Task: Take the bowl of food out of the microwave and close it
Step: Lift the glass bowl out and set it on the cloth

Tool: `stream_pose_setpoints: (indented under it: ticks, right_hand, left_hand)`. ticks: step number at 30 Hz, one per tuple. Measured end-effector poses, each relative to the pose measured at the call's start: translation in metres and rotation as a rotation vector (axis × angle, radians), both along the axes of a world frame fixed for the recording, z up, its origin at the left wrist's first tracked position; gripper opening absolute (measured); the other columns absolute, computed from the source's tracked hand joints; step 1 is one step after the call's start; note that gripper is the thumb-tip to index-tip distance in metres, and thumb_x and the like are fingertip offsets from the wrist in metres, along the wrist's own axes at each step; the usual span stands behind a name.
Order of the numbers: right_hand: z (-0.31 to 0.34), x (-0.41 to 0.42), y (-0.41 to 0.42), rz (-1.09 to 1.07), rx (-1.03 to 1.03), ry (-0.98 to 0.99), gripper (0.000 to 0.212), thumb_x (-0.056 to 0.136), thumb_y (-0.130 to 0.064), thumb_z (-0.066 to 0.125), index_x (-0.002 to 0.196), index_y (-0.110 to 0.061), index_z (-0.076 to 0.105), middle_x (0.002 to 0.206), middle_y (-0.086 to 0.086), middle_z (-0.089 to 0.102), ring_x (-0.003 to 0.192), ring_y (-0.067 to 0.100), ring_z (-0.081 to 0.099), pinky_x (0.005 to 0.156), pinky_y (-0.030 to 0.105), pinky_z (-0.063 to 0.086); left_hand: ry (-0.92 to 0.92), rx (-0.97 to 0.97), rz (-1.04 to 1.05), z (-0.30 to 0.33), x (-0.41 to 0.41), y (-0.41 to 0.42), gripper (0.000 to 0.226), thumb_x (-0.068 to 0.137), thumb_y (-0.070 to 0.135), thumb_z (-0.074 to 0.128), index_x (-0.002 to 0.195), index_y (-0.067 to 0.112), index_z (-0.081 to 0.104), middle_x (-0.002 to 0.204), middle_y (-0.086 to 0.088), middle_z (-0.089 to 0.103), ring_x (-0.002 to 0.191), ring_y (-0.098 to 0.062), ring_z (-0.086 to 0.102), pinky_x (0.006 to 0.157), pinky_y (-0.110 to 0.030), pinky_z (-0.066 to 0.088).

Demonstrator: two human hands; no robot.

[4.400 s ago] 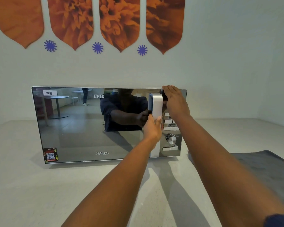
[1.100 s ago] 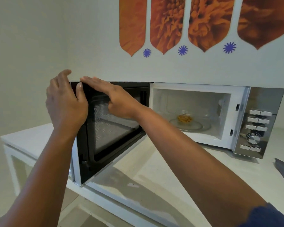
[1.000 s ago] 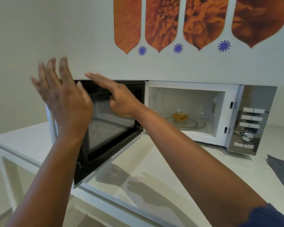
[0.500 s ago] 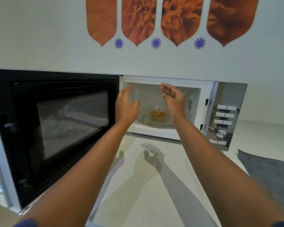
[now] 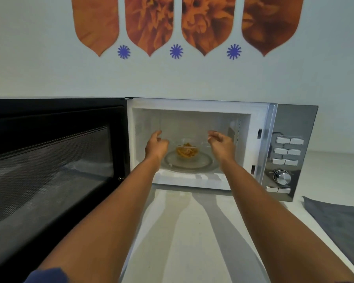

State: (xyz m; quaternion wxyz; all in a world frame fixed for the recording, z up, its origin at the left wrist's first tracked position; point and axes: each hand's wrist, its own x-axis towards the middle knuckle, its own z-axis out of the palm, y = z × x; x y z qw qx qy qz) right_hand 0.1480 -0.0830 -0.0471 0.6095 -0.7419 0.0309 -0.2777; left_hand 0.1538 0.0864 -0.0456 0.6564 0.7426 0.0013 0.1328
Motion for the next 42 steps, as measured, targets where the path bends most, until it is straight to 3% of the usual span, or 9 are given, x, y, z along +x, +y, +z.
stream_pose_setpoints:
  ticks: [4, 11, 19, 25, 27, 30, 35, 37, 42]
  right_hand:
    - [-0.01, 0.027, 0.001, 0.001, -0.021, 0.06, 0.029, 0.089, -0.014, 0.056, 0.117, -0.013, 0.061, 0.126, 0.008, 0.062, 0.105, 0.016, 0.056, 0.088, 0.02, 0.039]
    - [-0.019, 0.065, 0.006, 0.079, -0.057, 0.243, 0.048, 0.089, -0.033, 0.055, 0.133, -0.02, 0.042, 0.146, 0.011, 0.042, 0.129, 0.032, 0.044, 0.11, 0.041, 0.038]
    - [-0.029, 0.106, 0.008, 0.041, -0.063, 0.401, 0.064, 0.091, -0.047, 0.042, 0.141, -0.012, 0.023, 0.151, 0.015, 0.031, 0.133, 0.037, 0.037, 0.11, 0.047, 0.038]
    - [-0.04, 0.13, 0.005, 0.024, 0.002, 0.422, 0.06, 0.091, -0.047, 0.039, 0.135, -0.006, 0.038, 0.141, 0.016, 0.044, 0.126, 0.035, 0.045, 0.109, 0.045, 0.04]
    - [-0.044, 0.137, 0.004, 0.035, 0.03, 0.408, 0.054, 0.091, -0.044, 0.04, 0.125, -0.003, 0.048, 0.123, 0.017, 0.054, 0.113, 0.031, 0.052, 0.107, 0.045, 0.042]
    - [-0.047, 0.143, 0.005, 0.058, 0.057, 0.372, 0.034, 0.09, -0.036, 0.041, 0.101, -0.007, 0.056, 0.099, 0.012, 0.052, 0.095, 0.029, 0.053, 0.102, 0.046, 0.045]
    - [-0.046, 0.141, 0.008, -0.003, -0.02, 0.336, 0.043, 0.091, -0.028, 0.038, 0.113, 0.002, 0.058, 0.111, 0.023, 0.061, 0.102, 0.035, 0.056, 0.102, 0.049, 0.045]
    - [-0.046, 0.141, 0.008, -0.041, -0.041, 0.313, 0.042, 0.09, -0.026, 0.039, 0.112, 0.003, 0.058, 0.122, 0.026, 0.059, 0.11, 0.041, 0.056, 0.102, 0.051, 0.045]
    - [-0.038, 0.138, 0.005, -0.081, -0.017, 0.259, 0.038, 0.089, -0.026, 0.043, 0.105, 0.002, 0.063, 0.119, 0.027, 0.062, 0.111, 0.044, 0.056, 0.099, 0.052, 0.046]
  left_hand:
    - [0.083, 0.02, -0.105, -0.003, 0.025, -0.006, 0.051, 0.096, 0.012, 0.041, 0.145, 0.021, 0.031, 0.15, -0.009, 0.035, 0.132, -0.03, 0.041, 0.105, -0.035, 0.038]
    - [0.22, -0.115, -0.197, -0.009, 0.055, -0.012, 0.048, 0.098, 0.018, 0.039, 0.145, 0.014, 0.028, 0.152, -0.01, 0.032, 0.137, -0.03, 0.034, 0.109, -0.04, 0.034]
    - [0.278, -0.304, -0.207, -0.016, 0.075, -0.027, 0.046, 0.098, 0.018, 0.039, 0.144, 0.009, 0.033, 0.157, -0.01, 0.024, 0.142, -0.029, 0.028, 0.118, -0.046, 0.022]
    - [0.263, -0.395, -0.206, -0.02, 0.089, -0.029, 0.047, 0.098, 0.018, 0.044, 0.142, 0.005, 0.034, 0.155, -0.012, 0.027, 0.142, -0.029, 0.027, 0.118, -0.038, 0.026]
    - [0.262, -0.413, -0.208, -0.021, 0.09, -0.03, 0.047, 0.097, 0.019, 0.044, 0.141, 0.006, 0.036, 0.154, -0.012, 0.03, 0.141, -0.029, 0.03, 0.117, -0.038, 0.028]
    - [0.263, -0.425, -0.21, -0.024, 0.092, -0.033, 0.045, 0.098, 0.02, 0.043, 0.14, 0.006, 0.038, 0.151, -0.012, 0.034, 0.139, -0.029, 0.033, 0.117, -0.038, 0.029]
    - [0.271, -0.395, -0.203, -0.027, 0.091, -0.037, 0.048, 0.096, 0.023, 0.046, 0.141, 0.007, 0.038, 0.149, -0.011, 0.039, 0.137, -0.026, 0.036, 0.116, -0.039, 0.03]
    - [0.274, -0.384, -0.201, -0.027, 0.09, -0.039, 0.049, 0.096, 0.022, 0.046, 0.141, 0.006, 0.039, 0.15, -0.012, 0.039, 0.138, -0.027, 0.036, 0.116, -0.039, 0.03]
    - [0.25, -0.371, -0.227, -0.018, 0.086, -0.043, 0.045, 0.097, 0.02, 0.044, 0.14, 0.007, 0.038, 0.149, -0.009, 0.039, 0.138, -0.025, 0.035, 0.114, -0.036, 0.028]
